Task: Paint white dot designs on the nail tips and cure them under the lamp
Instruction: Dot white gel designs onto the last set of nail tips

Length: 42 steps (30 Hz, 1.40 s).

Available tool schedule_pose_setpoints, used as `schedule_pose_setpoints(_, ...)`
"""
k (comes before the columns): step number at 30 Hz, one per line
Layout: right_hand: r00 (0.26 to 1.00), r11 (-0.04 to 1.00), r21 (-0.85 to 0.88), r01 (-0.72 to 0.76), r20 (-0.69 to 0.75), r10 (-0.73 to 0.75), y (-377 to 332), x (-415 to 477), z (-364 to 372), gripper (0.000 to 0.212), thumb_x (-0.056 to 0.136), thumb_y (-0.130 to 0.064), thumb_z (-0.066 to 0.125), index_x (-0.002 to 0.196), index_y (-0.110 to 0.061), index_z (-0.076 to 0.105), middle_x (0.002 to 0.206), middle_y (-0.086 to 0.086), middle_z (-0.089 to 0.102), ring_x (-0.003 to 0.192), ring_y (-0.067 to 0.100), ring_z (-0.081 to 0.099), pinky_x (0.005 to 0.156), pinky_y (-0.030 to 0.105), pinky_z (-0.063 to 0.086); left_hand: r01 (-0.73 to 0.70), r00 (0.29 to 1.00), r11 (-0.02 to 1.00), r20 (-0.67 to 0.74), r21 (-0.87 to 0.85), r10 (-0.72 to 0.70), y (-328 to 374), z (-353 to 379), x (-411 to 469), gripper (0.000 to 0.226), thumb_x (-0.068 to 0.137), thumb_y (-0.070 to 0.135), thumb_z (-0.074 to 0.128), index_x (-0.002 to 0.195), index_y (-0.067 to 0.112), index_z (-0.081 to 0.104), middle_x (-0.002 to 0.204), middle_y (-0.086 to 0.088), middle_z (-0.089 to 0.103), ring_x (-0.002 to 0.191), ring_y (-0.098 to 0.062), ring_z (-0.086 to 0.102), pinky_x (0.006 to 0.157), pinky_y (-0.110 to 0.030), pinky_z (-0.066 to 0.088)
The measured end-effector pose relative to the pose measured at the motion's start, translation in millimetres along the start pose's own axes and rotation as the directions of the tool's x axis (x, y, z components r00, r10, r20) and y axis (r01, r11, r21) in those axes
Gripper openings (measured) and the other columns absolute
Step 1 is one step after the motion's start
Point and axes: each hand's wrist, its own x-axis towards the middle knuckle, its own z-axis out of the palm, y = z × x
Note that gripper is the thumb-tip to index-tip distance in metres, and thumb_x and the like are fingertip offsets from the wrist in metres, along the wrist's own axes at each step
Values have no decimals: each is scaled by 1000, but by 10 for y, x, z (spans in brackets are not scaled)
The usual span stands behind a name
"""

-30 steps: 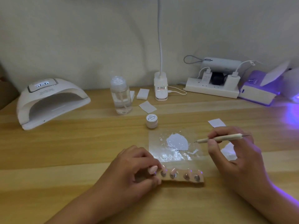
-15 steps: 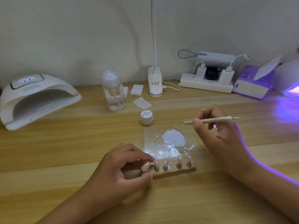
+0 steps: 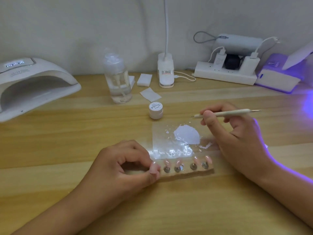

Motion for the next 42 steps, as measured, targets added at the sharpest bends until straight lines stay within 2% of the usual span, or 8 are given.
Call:
schedule_pose_setpoints(4, 1000, 1000, 10, 10, -1, -10, -6, -1, 3, 11, 95, -32, 57, 88, -32, 66, 83, -14, 67, 89, -2, 58, 77, 4, 35, 21, 1000, 998, 8, 58, -21, 62, -2, -9, 20, 63, 47, 75, 76, 33, 79, 85, 10, 68, 85, -13, 67, 76, -27, 52)
schedule_pose_setpoints(9, 1000, 1000, 18, -17, 0, 17, -16, -5, -19, 12, 97, -36, 57, 95, -33, 69, 91, -20, 69, 99, 5, 59, 86, 12, 35, -179, 982, 858, 33, 481, 186, 286, 92, 14, 47, 63, 57, 68, 108, 41, 69, 106, 22, 57, 101, -3, 54, 92, -24, 32)
schedule_pose_setpoints(13, 1000, 1000, -20, 11, -2, -12, -47, -4, -22, 12, 97, -34, 58, 95, -33, 69, 92, -20, 69, 100, 3, 59, 92, 12, 32, -313, 941, 660, 131, 683, 311, 540, 355, 161, 36, 67, 56, 63, 91, 33, 75, 99, 15, 63, 89, -13, 57, 82, -29, 30)
schedule_pose_setpoints(22, 1000, 999, -30, -20, 18, 20, -80, -1, -47, 12, 95, -20, 64, 92, -30, 71, 88, -20, 68, 98, 1, 58, 91, 15, 32, -220, 975, 744, 110, 630, 195, 634, 631, 300, 17, 73, 47, 61, 66, 36, 71, 65, 18, 64, 66, -4, 45, 75, -30, 26)
schedule_pose_setpoints(29, 999, 999, -29, -18, 32, 19, -80, 10, -43, 14, 94, -19, 65, 88, -30, 70, 88, -24, 67, 99, 2, 58, 91, 26, 37, -360, 911, 601, 131, 713, 390, 629, 697, 255, 15, 73, 27, 61, 60, 27, 67, 55, 13, 63, 60, -8, 59, 83, -29, 31)
schedule_pose_setpoints(35, 999, 999, 8, -34, 14, 34, -67, 13, -49, 15, 95, -33, 61, 81, -28, 64, 86, -17, 65, 90, 3, 58, 83, 18, 37, -436, 804, 763, -174, 477, 568, 587, 490, 159, 6, 73, 20, 78, 72, 21, 72, 89, 17, 75, 82, 2, 71, 96, -36, 39)
schedule_pose_setpoints(39, 993, 998, -15, -66, 98, 67, -71, 8, -21, 19, 94, -45, 51, 81, -34, 59, 86, -21, 60, 91, 18, 58, 82, 32, 44, -186, 910, 968, -343, 167, 233, 461, 228, 94, 11, 73, 21, 80, 77, 28, 73, 82, 16, 75, 86, -9, 70, 81, -26, 51)
schedule_pose_setpoints(42, 983, 998, 21, -58, 175, 54, -78, 2, -3, 22, 92, -48, 50, 80, -32, 59, 82, -18, 60, 85, 25, 61, 72, 38, 54, -69, 934, 995, -355, -77, 37, 296, 123, 112, 10, 69, 35, 79, 78, 29, 77, 81, 8, 76, 79, -5, 70, 76, -18, 52)
